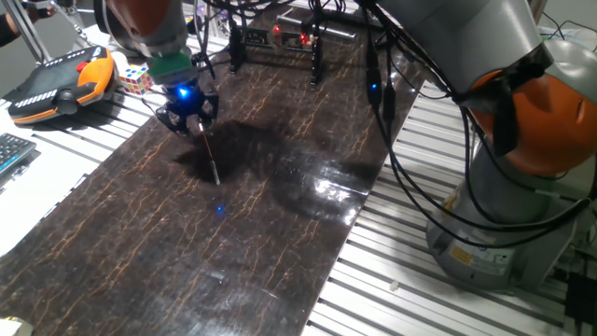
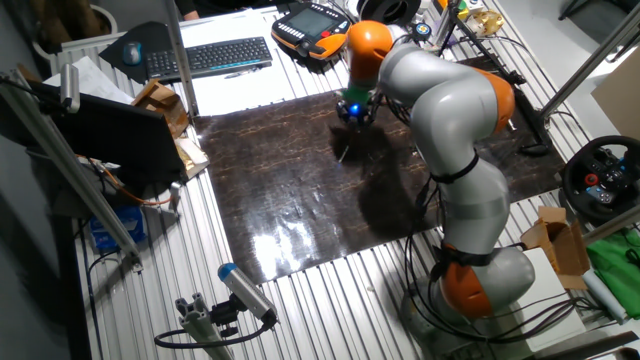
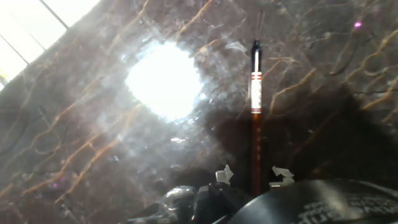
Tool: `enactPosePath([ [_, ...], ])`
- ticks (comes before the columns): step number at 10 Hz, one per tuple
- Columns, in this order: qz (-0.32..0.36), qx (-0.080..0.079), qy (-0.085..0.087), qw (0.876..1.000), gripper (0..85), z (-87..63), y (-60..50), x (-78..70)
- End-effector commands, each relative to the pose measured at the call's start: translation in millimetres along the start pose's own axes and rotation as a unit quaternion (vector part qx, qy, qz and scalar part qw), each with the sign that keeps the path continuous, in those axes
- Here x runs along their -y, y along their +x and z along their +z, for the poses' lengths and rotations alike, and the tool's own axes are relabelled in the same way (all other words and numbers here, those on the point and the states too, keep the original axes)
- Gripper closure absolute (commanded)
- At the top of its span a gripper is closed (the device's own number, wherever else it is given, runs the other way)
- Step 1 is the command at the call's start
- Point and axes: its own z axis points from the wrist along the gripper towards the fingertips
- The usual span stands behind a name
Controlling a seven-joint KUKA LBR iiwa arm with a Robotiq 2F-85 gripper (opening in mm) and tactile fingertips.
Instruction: Place the brush on the pen rack
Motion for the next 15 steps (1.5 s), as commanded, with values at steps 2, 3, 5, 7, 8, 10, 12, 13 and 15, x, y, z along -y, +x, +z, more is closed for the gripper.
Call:
enactPosePath([
  [2, -0.005, -0.002, -0.006, 1.000, 49.0, 9.9, -1.3, 0.0],
  [3, -0.007, -0.005, -0.007, 1.000, 49.0, 10.8, -1.7, 0.9],
  [5, -0.009, -0.008, -0.010, 1.000, 49.0, 13.1, -2.5, 4.4],
  [7, -0.011, -0.008, -0.014, 1.000, 49.7, 16.8, -1.8, 7.0],
  [8, -0.009, -0.005, -0.015, 1.000, 50.0, 18.0, -1.3, 8.0],
  [10, -0.011, 0.002, -0.018, 1.000, 52.3, 24.0, -0.6, 11.3],
  [12, -0.012, 0.002, -0.019, 1.000, 54.3, 25.2, 0.0, 11.5],
  [13, -0.012, 0.002, -0.020, 1.000, 56.3, 26.0, 0.2, 11.6],
  [15, -0.013, 0.002, -0.022, 1.000, 61.7, 27.9, 0.3, 12.0],
])
